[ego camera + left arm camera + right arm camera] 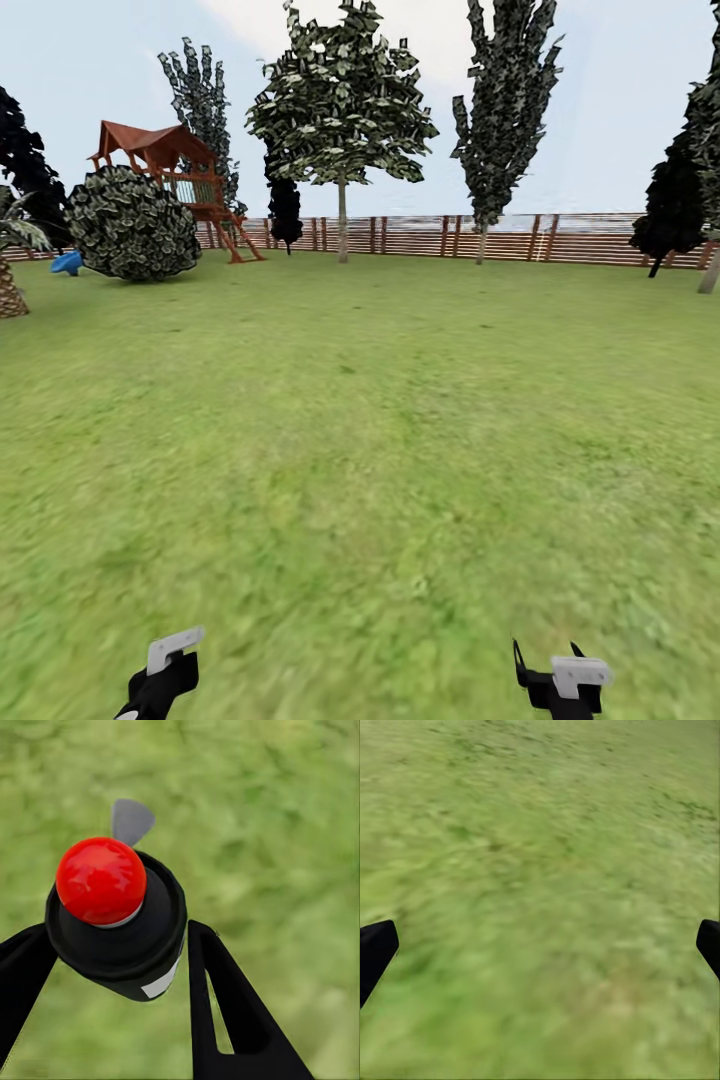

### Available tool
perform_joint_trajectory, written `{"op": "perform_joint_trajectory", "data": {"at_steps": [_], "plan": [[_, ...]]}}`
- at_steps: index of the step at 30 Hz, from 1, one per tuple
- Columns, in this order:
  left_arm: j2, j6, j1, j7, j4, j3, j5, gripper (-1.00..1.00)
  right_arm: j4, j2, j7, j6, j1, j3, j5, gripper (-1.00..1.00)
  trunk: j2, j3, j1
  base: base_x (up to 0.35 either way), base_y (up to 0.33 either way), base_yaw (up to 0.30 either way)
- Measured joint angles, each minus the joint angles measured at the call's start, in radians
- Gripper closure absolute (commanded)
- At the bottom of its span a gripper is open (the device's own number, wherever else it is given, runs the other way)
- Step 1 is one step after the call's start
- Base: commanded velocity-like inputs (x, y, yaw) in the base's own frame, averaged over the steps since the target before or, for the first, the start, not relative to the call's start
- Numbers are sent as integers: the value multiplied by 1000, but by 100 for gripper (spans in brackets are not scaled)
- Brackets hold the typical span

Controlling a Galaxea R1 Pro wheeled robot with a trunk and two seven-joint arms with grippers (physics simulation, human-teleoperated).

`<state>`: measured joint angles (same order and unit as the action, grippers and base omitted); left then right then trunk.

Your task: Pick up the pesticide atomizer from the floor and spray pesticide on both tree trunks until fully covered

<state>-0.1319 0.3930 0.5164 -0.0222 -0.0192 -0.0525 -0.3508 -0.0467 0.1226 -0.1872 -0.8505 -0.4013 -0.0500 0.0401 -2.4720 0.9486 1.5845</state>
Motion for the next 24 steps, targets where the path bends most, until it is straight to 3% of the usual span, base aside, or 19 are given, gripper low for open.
{"op": "perform_joint_trajectory", "data": {"at_steps": [24], "plan": [[0,0,0,0,0,0,0,100,0,0,0,0,0,0,0,-100,0,0,0,331,84,0]]}}
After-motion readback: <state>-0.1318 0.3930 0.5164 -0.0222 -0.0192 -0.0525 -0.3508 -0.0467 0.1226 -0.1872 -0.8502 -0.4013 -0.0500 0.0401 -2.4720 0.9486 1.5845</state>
